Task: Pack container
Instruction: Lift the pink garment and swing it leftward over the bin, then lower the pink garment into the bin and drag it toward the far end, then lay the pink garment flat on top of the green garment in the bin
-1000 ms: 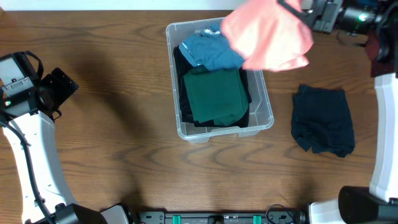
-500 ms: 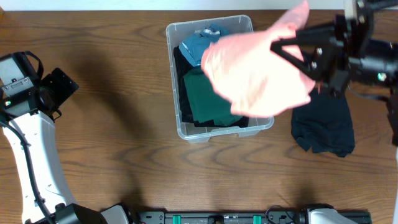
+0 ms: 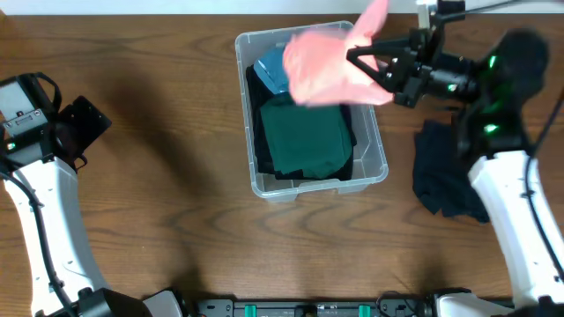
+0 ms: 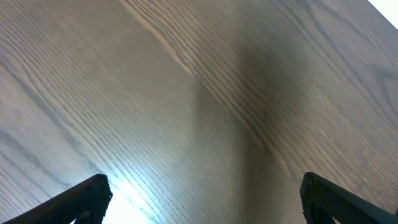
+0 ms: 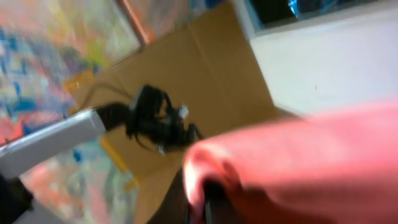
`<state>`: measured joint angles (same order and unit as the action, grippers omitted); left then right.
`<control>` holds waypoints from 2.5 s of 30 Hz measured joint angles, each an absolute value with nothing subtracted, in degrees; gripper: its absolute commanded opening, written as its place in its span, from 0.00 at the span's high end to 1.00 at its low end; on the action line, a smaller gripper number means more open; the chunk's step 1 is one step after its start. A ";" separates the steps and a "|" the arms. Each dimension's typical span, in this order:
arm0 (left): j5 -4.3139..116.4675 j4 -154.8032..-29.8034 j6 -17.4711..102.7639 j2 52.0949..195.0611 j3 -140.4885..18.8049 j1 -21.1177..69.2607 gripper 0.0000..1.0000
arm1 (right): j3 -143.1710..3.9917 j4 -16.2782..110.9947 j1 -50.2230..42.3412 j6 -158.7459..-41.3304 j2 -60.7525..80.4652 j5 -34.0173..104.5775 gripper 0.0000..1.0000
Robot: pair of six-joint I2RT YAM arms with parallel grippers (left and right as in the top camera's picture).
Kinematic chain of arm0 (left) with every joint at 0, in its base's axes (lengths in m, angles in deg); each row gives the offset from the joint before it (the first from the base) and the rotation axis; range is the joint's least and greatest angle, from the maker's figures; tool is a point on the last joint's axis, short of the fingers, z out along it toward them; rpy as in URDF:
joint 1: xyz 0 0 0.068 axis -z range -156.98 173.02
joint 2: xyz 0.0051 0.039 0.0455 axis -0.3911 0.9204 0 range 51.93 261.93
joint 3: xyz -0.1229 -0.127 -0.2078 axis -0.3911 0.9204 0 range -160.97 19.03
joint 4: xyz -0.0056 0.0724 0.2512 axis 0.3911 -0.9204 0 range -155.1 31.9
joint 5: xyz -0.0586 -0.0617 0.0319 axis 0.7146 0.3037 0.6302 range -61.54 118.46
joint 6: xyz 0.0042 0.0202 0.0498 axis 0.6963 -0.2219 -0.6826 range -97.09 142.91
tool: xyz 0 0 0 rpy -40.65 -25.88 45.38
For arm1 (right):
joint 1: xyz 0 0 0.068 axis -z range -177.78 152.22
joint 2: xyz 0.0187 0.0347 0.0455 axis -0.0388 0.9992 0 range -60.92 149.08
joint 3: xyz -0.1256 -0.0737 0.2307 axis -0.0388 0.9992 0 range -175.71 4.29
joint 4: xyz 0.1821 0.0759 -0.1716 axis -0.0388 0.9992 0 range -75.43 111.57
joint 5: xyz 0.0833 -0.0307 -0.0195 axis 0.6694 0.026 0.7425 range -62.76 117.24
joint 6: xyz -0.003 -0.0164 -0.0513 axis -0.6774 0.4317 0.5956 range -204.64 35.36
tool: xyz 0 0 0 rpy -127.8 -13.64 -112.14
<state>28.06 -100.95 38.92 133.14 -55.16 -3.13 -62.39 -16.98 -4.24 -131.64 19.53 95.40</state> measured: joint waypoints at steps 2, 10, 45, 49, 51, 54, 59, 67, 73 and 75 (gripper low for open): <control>28.06 -100.95 38.94 133.14 -55.16 -3.13 0.02 | -56.88 -30.05 -4.94 -139.53 19.51 93.34 0.99; 28.06 -100.97 38.92 133.14 -55.16 -3.13 0.02 | -43.92 -46.68 -8.85 -154.94 19.46 89.30 0.99; 28.06 -100.97 38.92 133.14 -55.16 -3.13 0.02 | -62.32 0.68 -7.54 -155.99 19.33 85.72 0.98; 28.06 -100.95 38.92 133.14 -55.16 -3.13 0.02 | -64.35 8.79 -7.54 -150.64 21.01 86.74 0.98; 28.06 -100.97 38.92 133.14 -55.16 -3.13 0.02 | -65.78 13.25 -7.54 -147.40 23.05 87.29 0.99; 28.06 -100.95 38.92 133.14 -55.16 -3.13 0.02 | -67.81 15.46 -7.60 -145.15 26.85 87.33 0.98; 28.08 -100.97 38.94 133.14 -55.16 -3.13 0.02 | -75.06 17.64 -7.60 -144.36 33.19 86.55 0.98; 28.06 -100.95 38.92 133.14 -55.16 -3.13 0.02 | -87.13 15.50 -8.89 -146.05 40.25 89.37 0.98; 28.06 -100.97 38.94 133.14 -55.16 -3.13 0.02 | -90.19 23.68 -11.34 -139.49 40.38 92.67 0.98; 28.06 -100.95 38.92 133.14 -55.16 -3.13 0.02 | -90.36 31.35 -11.36 -134.62 40.38 92.36 0.98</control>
<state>28.06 -100.95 38.92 133.14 -55.16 -3.13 -90.36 31.35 -11.36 -134.62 40.38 92.36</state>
